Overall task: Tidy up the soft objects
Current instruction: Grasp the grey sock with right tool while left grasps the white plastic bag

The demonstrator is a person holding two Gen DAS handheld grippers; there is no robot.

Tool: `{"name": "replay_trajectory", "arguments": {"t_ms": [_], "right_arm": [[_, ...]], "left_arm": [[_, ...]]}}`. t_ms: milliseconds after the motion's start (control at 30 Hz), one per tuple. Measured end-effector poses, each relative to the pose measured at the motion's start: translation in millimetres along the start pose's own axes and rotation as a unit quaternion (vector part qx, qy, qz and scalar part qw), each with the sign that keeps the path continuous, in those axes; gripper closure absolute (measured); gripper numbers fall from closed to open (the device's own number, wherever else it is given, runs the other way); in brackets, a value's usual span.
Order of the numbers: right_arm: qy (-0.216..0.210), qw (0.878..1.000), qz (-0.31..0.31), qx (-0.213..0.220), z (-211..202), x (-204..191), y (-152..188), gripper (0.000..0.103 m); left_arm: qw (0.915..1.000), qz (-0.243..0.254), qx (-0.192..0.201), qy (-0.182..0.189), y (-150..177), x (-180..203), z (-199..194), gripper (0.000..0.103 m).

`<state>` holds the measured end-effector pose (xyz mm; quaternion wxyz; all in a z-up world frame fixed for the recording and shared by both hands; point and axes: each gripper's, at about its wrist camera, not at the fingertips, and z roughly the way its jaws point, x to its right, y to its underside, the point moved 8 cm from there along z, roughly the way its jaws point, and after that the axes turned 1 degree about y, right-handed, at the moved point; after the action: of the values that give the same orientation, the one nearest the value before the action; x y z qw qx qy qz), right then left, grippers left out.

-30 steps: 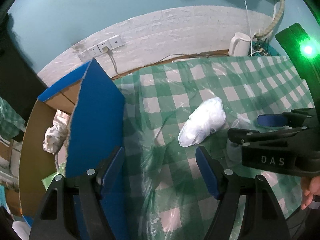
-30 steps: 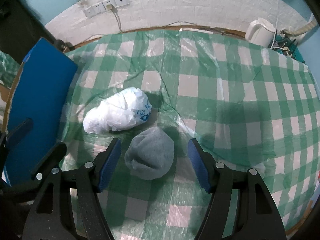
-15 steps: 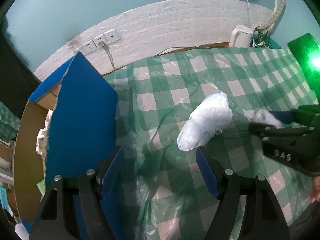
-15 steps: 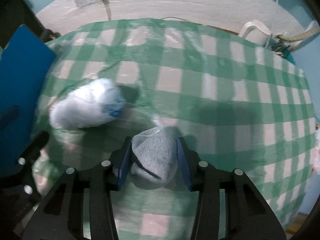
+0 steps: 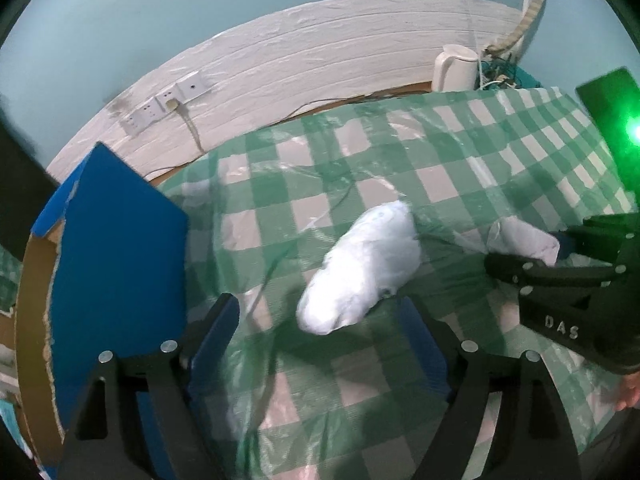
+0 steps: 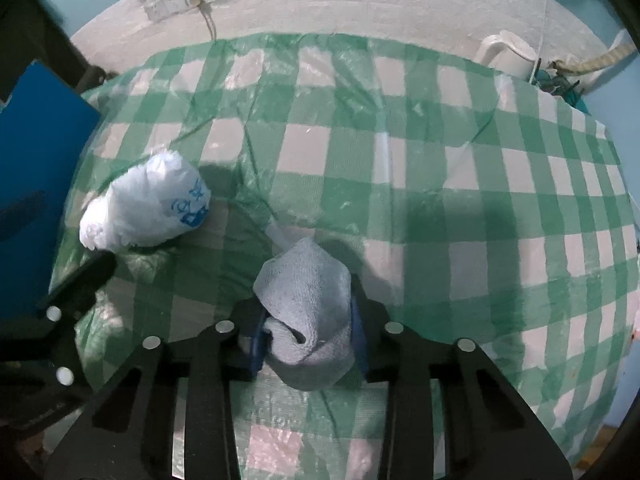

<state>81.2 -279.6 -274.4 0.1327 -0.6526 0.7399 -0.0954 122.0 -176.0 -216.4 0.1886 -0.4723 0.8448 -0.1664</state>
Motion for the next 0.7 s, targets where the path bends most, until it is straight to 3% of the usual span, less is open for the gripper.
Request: {"name": "replay_trajectory", "arguments": {"t_ms": [467, 700], "right_arm": [[-0.018, 0.999, 0.03, 0.021, -22.4, 32.5, -8.8, 0.071], [-0.024, 0.999, 0.033, 0.019, -22.2, 38.9, -4.9, 0.071]], "left_arm": [[0.9992, 0.004, -0.039, 0.011, -11.3, 17.6, 36.4, 0.018], [0.999, 0.008, -0.04, 0.015, -18.7, 28.7, 41.6, 0.019]]}}
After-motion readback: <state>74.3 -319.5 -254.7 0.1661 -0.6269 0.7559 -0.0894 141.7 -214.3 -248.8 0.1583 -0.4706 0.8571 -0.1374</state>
